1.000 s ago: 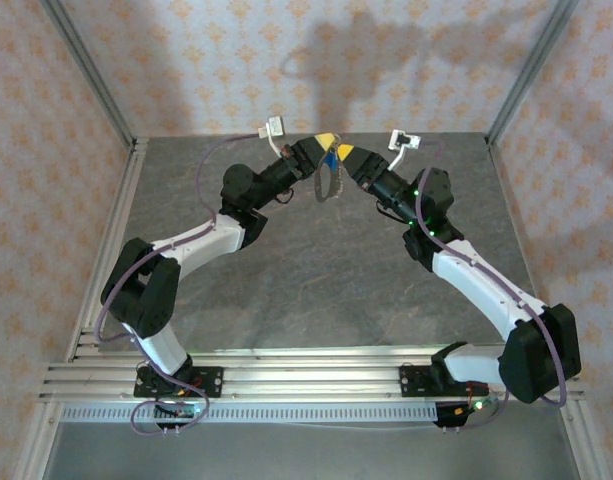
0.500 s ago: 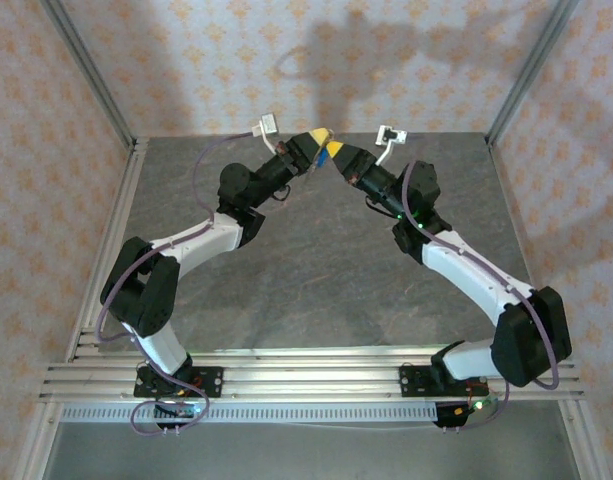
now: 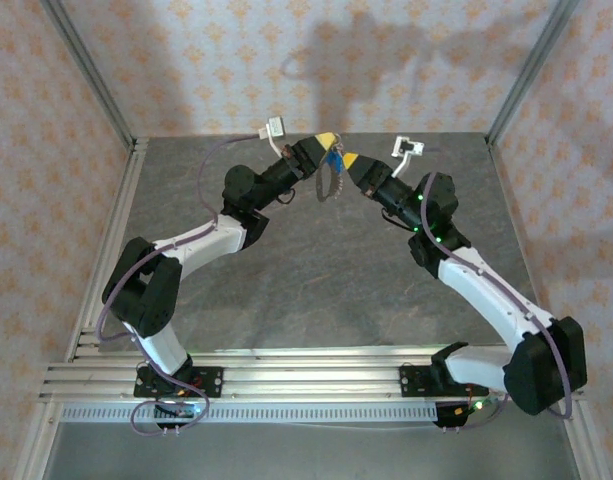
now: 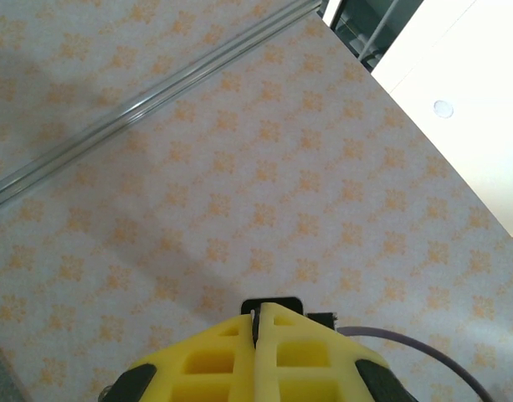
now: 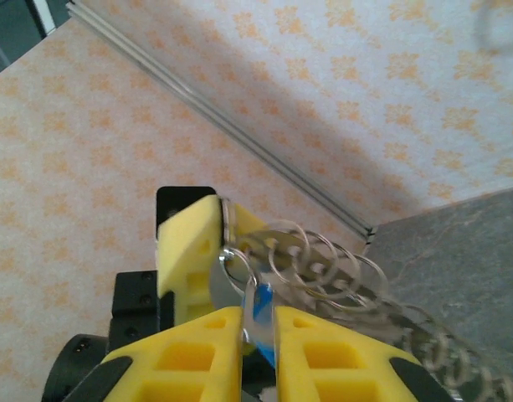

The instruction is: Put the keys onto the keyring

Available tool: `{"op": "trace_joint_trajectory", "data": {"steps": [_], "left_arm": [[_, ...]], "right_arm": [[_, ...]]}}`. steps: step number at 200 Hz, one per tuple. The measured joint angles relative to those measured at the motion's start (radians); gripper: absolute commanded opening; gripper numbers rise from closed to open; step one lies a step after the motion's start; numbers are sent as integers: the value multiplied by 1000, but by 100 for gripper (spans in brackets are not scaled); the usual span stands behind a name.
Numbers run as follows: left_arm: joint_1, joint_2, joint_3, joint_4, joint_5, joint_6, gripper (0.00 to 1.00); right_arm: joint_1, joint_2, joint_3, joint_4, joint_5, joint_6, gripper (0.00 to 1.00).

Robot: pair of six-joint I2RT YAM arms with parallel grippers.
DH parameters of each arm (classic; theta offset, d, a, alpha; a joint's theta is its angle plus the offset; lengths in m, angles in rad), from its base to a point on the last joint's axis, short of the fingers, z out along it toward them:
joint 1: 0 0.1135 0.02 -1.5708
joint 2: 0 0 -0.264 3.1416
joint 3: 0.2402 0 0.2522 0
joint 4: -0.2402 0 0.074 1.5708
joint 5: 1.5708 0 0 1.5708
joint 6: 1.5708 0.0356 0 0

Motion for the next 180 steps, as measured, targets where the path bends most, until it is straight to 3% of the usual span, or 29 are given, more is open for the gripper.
{"op": "trace_joint_trajectory", "data": {"steps": [74, 180], "left_arm": [[0, 0, 0, 3, -4, -13, 0], [0, 13, 0, 10, -8, -23, 0]], "right_arm": [[-15, -58, -13, -24, 26, 16, 25], [51, 88, 102, 51, 46, 87, 32]]}}
